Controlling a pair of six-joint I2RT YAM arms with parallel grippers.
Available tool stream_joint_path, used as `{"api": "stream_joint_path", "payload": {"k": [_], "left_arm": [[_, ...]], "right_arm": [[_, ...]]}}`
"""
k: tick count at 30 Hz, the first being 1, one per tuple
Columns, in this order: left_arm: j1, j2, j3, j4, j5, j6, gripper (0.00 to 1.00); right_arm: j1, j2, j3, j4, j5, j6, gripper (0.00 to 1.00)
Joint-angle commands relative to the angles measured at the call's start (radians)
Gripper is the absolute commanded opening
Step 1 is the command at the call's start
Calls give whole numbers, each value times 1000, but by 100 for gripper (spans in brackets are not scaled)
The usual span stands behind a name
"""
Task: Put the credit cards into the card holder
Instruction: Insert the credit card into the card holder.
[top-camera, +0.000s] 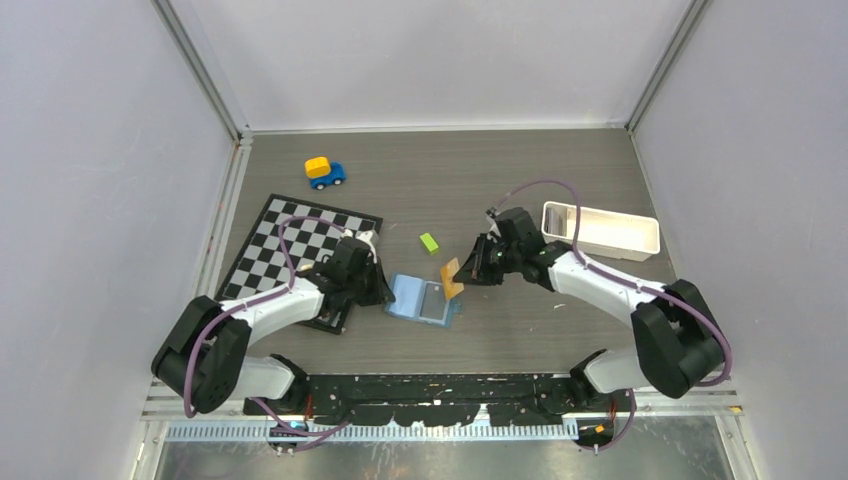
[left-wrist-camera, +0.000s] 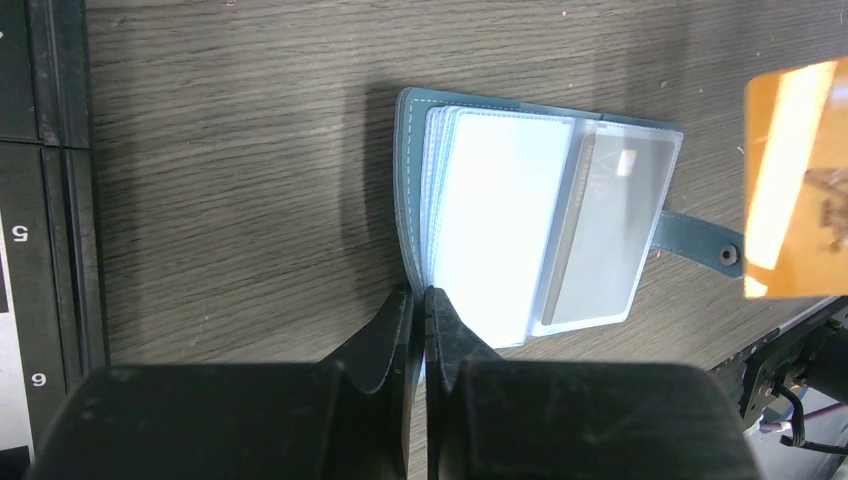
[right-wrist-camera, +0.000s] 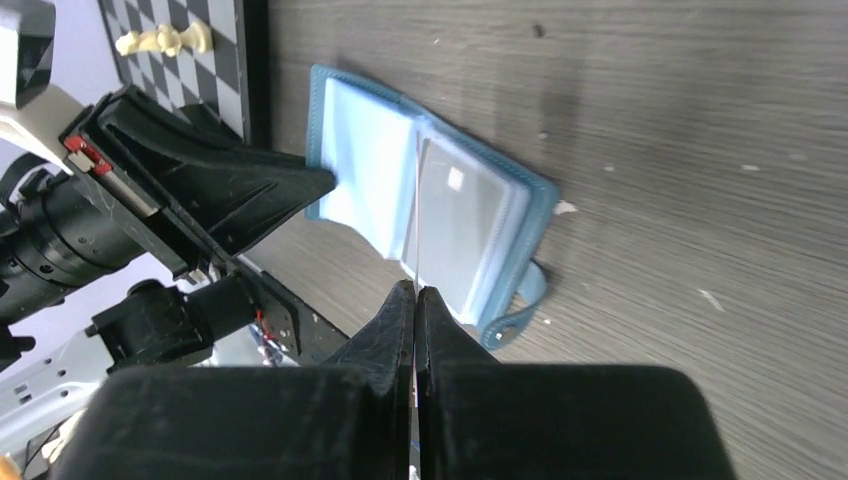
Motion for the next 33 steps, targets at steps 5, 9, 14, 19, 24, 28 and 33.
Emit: {"api": "stream_joint_path", "payload": {"k": [5,9,14,19,24,28,33], "left_arm": [[10,19,-17,20,12,4,0],[10,17,-18,21,14,2,0],[10,13,-19,17,16,1,0],[10,12,-17,15,12,2,0],[10,17,-18,17,17,2,0],[11,16,-19,16,19,2,0],[11,13,-17,15,19,2,0]], "right_arm": [[78,100,-107,404,-104,152,0],[99,161,-116,445,-116,160,0],[108,196,-138,498,-123,186,0],[113,196,-156,501,-110,198,1],[114,209,-176,533,-107,209,1],[117,232,-187,586,-112,230,0],[121,257,-200,614,-90,239,0]]}}
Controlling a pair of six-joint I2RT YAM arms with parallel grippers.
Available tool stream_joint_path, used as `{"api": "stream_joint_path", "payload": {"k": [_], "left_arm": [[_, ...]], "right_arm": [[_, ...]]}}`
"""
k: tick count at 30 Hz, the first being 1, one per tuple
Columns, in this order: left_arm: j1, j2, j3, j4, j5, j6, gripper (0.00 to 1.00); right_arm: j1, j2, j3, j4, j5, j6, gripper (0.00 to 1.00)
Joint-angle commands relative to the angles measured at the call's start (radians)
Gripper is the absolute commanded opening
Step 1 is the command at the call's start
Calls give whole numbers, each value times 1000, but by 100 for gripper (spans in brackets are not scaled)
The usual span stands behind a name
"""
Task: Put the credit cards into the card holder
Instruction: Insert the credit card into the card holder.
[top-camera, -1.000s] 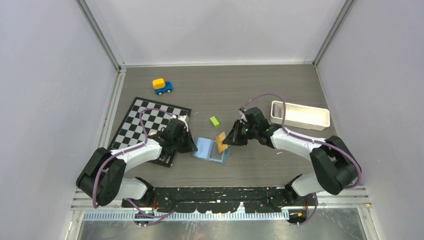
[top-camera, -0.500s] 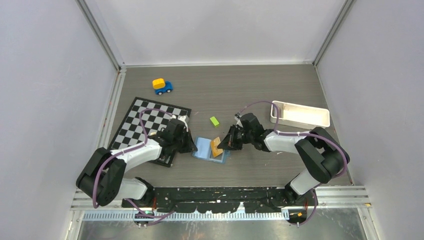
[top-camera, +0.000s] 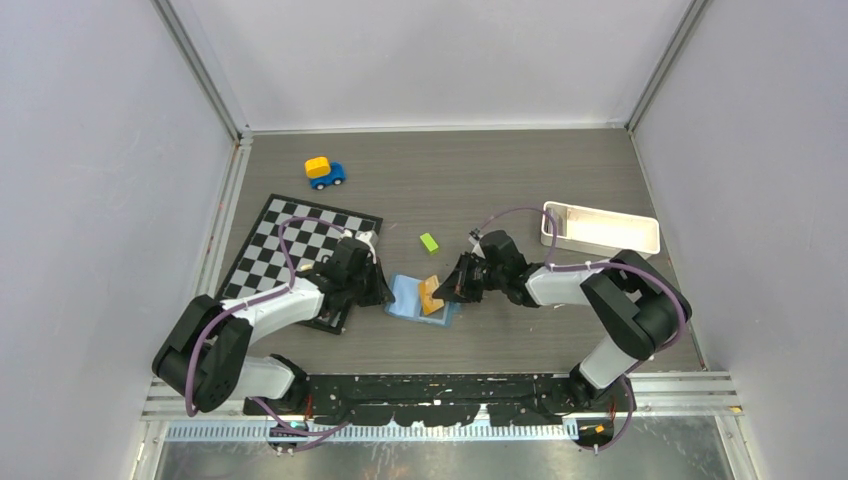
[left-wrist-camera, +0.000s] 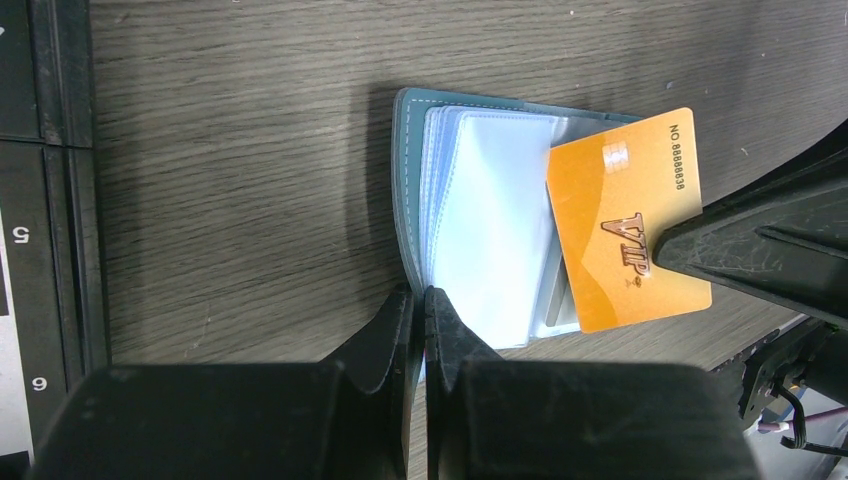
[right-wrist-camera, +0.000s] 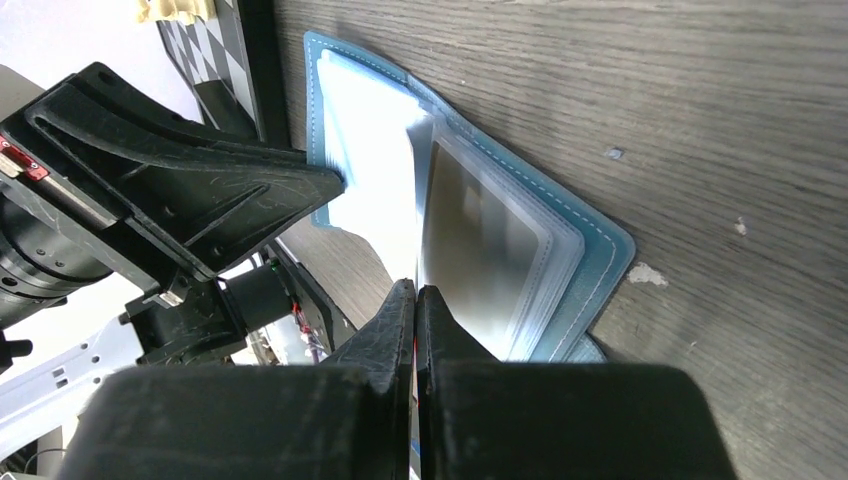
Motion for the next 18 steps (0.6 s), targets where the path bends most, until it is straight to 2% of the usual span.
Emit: {"api": "stream_joint_path", "payload": {"k": [1,8,12,18], "left_arm": [[5,4,-11,2,9,5,0],[4,-5,-10,-5,7,4,0],[5,-5,-11,-6,7,5,0],[4,-6,-8,-7,7,4,0]], "right_arm": [[10,29,-23,86,15,24,1],[24,86,-42,164,23,74,1],[33,94,-47,174,40,80,4],[39,97,-43,152,72,81,18]]}}
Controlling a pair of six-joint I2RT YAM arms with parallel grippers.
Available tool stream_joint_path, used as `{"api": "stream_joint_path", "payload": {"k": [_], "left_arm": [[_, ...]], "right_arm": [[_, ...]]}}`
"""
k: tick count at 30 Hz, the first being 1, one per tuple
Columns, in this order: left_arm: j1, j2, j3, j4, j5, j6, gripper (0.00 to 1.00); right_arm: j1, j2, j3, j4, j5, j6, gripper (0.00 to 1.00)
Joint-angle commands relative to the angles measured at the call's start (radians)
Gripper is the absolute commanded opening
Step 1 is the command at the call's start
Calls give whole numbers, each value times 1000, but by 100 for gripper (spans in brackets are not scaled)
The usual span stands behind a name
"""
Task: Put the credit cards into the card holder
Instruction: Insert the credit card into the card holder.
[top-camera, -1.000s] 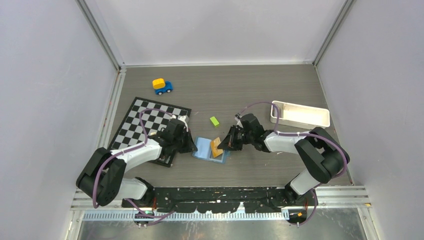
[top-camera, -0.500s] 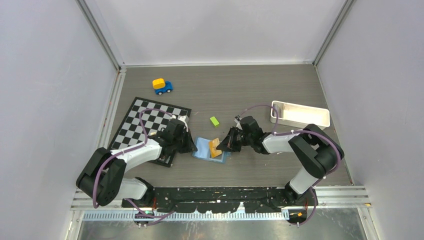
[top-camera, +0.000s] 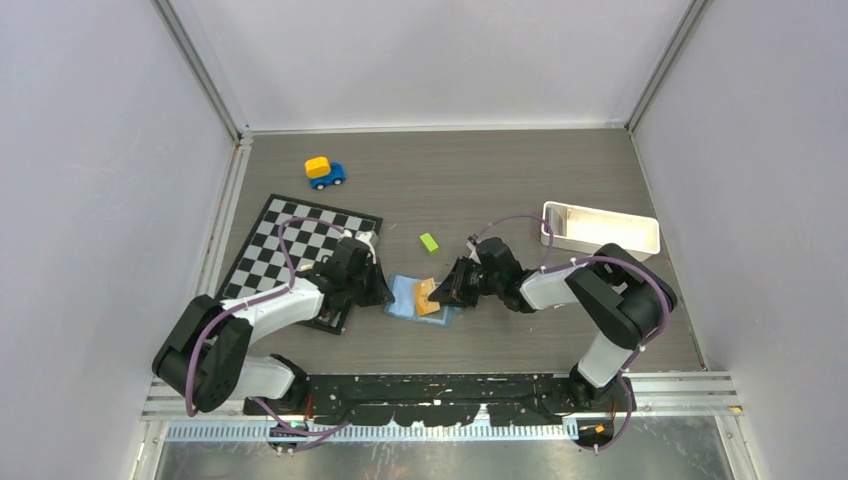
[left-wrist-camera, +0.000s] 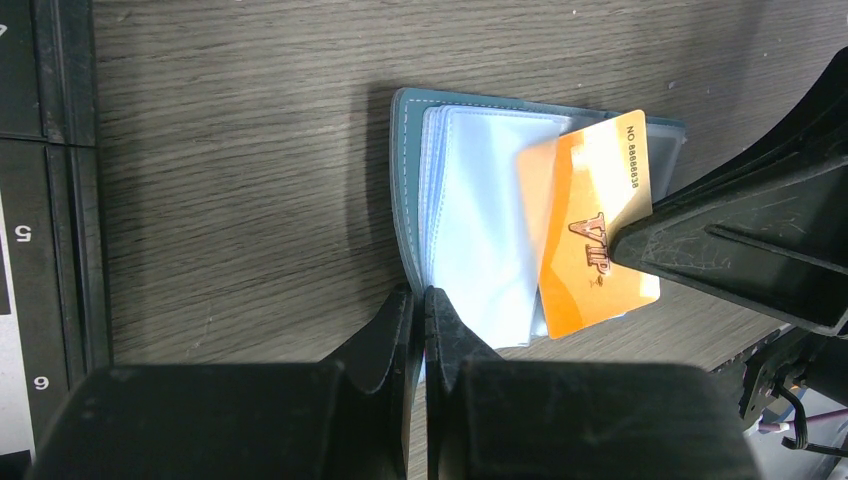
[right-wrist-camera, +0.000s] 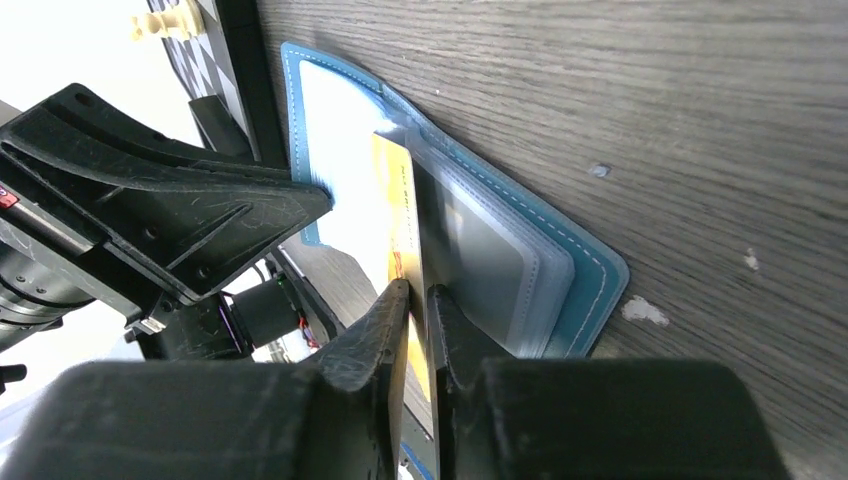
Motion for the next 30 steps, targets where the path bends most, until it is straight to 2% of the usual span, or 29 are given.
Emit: {"api": "stream_joint_path", "payload": {"k": [1,5,9,18,30], "left_arm": [[4,-7,-6,-8,7,5,0],[4,-10,-8,-12,5,4,0],[5,-7,-7,-10,6,5,0],[5,-9,-6,-10,8,5,0],[4,-18,-11,-13,11,8,0]], "right_arm": [[13,11,-4,-15,59,2,21],[18,-27,-13,-72,105,-5,34],[19,-78,-9,-170,151,-38,40],[53,-100,26,-285,203,-80,40],[110,-81,106,-401,255,-99,35]]}}
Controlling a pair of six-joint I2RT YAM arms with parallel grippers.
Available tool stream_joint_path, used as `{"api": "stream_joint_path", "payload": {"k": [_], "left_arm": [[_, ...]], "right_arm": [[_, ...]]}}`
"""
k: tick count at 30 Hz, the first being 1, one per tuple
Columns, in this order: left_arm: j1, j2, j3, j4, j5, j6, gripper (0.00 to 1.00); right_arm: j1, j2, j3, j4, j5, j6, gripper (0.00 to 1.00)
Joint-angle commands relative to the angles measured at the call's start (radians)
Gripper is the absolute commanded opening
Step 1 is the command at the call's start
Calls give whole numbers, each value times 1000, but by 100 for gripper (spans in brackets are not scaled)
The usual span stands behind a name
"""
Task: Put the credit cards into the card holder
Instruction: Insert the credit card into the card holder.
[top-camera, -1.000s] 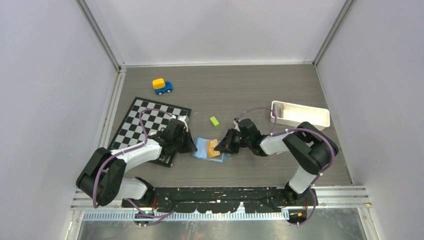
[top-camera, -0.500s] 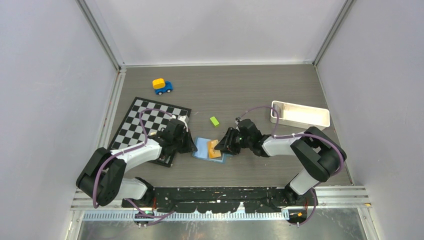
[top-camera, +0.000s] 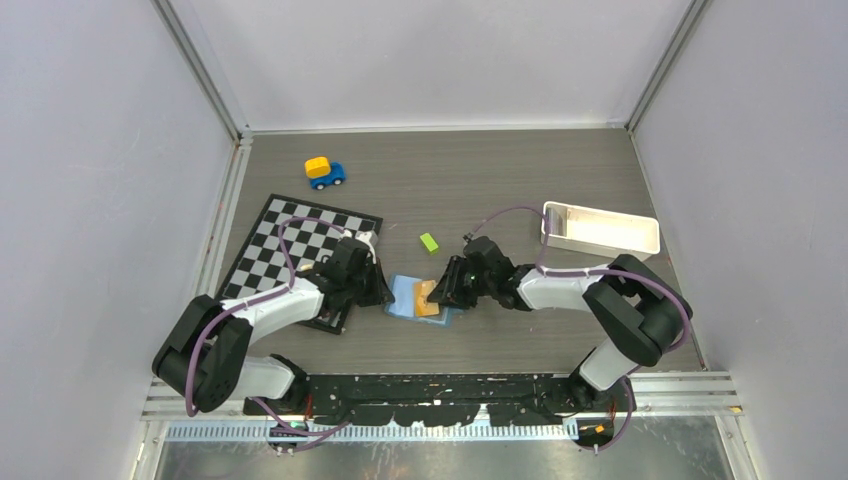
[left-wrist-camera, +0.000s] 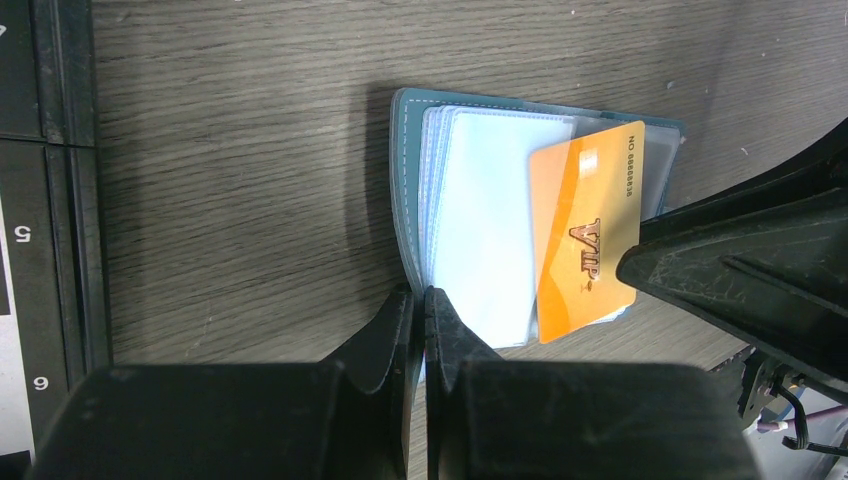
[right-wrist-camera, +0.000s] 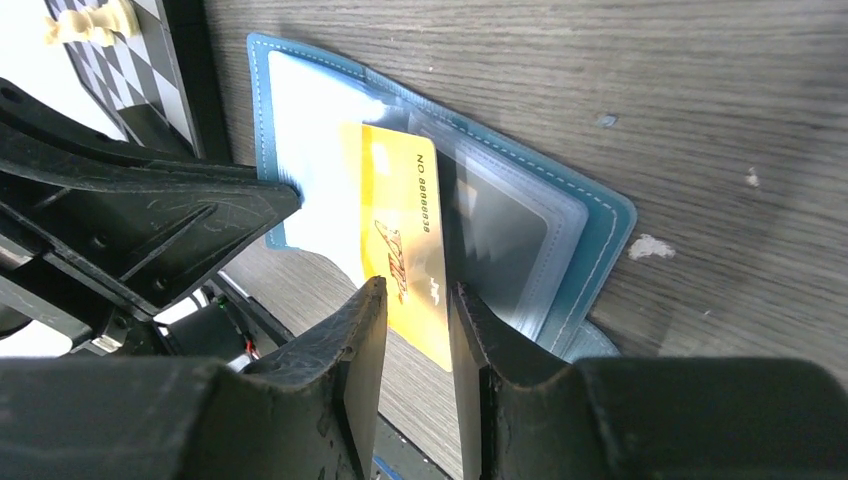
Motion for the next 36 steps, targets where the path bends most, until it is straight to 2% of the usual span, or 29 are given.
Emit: {"api": "stream_joint_path", "payload": {"k": [1,16,36], "left_arm": [[5,-20,-12,-13,8,8,0],[5,-33,-19,-12,18,4,0],[4,-78,-21,2,79,-17,0]], "right_arm": [[35,27,37,-127,69,-38,35],[77,83,111,-215,124,-39,34],[157,143,290,-376,179,-107,46]]}}
